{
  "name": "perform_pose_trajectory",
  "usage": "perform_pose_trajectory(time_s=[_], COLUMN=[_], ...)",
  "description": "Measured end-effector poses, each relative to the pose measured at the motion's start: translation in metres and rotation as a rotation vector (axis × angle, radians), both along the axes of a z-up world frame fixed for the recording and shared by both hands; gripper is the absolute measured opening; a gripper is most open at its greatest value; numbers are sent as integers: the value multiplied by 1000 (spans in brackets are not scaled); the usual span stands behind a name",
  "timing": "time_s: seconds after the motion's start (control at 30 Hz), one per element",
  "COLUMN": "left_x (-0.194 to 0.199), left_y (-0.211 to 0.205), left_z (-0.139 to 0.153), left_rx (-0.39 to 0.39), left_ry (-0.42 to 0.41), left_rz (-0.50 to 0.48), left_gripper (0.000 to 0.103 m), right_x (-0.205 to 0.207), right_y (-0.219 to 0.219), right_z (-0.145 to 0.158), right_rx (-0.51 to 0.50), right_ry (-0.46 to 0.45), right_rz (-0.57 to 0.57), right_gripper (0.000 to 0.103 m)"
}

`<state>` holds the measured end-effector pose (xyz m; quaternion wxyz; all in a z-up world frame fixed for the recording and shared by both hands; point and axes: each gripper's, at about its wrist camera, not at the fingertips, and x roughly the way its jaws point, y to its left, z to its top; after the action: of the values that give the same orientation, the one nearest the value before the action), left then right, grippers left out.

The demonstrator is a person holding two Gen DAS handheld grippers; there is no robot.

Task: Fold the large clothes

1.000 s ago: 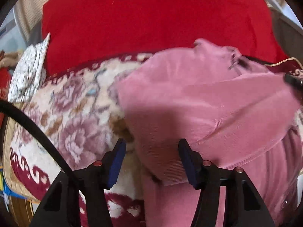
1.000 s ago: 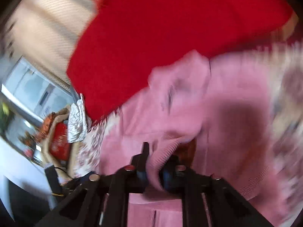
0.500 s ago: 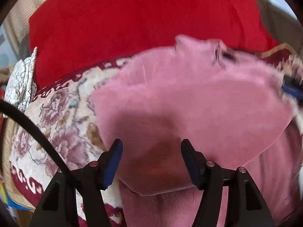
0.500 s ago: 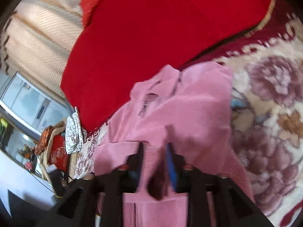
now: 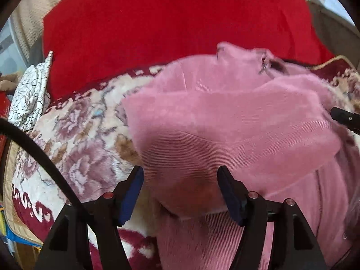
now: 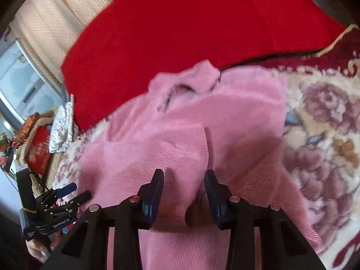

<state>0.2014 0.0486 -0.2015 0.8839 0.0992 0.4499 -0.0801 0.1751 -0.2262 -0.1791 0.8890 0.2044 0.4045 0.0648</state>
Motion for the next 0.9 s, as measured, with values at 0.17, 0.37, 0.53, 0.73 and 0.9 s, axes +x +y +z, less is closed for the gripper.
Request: perform_pose_trajectory(time_s=[0.17,0.37,0.53,0.73,0.9], left_x=[-4,-41,-86,-137,-144], left_y=[16,46,91,115,110], left_z=[-30,-5,-12,-59,-79], left_rx=[-8,-34,-79,-211,-345], left_ry=[83,14,46,150,166], left_rz=[20,37,53,12,-43], left_gripper=[72,72,74,74,73], right_x=[-10,-14,-62,-123,-166], right_y=[16,19,-15,-66,-106], right_z=[-2,-4,24,14,-22], right_rx=[-19,-14,16,84,216], right_ry=[17,86,7,50,124], right_rz=[65,83,87,93,63], right_gripper=[52,52,60,65,65])
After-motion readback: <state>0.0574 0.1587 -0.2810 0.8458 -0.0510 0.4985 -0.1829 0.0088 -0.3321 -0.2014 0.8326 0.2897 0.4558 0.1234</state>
